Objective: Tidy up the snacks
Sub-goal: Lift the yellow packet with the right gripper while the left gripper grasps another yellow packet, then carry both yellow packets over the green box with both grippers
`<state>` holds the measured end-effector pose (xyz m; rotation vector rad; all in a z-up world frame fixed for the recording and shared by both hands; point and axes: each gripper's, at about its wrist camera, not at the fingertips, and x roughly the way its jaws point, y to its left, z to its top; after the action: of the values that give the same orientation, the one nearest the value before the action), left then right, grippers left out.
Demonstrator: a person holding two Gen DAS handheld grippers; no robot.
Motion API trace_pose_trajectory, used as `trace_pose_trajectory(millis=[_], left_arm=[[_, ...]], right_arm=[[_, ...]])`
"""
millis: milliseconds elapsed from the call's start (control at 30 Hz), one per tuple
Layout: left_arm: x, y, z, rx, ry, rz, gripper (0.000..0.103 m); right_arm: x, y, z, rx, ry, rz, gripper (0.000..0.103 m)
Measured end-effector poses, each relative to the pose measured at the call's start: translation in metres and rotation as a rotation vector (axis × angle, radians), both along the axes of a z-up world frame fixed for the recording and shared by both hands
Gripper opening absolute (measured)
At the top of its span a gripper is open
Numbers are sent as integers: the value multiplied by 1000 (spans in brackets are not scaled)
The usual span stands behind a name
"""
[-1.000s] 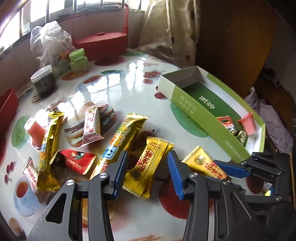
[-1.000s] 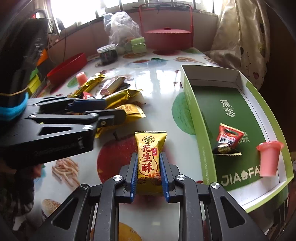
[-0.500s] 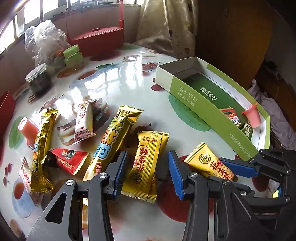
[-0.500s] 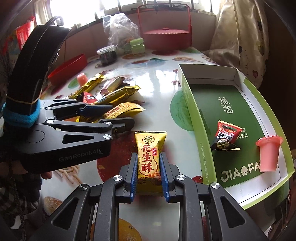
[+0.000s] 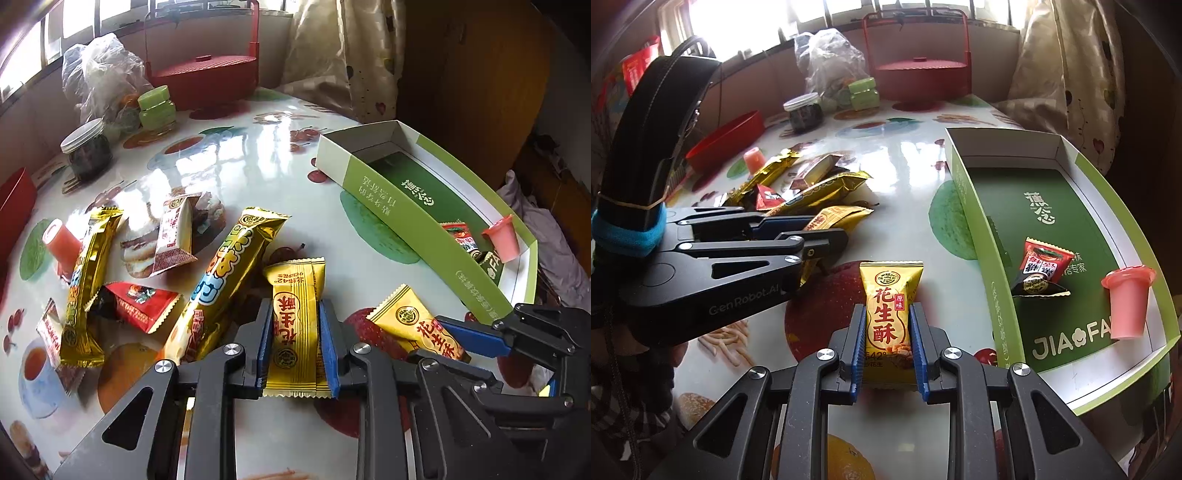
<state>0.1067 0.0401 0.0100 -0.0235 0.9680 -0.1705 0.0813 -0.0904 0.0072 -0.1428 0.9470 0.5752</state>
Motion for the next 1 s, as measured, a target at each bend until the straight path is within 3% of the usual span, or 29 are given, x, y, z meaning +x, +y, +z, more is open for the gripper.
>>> trace_pose_trajectory(millis=[1000], left_arm=[[-22, -1, 57, -19, -141, 5, 25]], right_arm=[[-4, -7, 32, 47, -103, -28, 21]])
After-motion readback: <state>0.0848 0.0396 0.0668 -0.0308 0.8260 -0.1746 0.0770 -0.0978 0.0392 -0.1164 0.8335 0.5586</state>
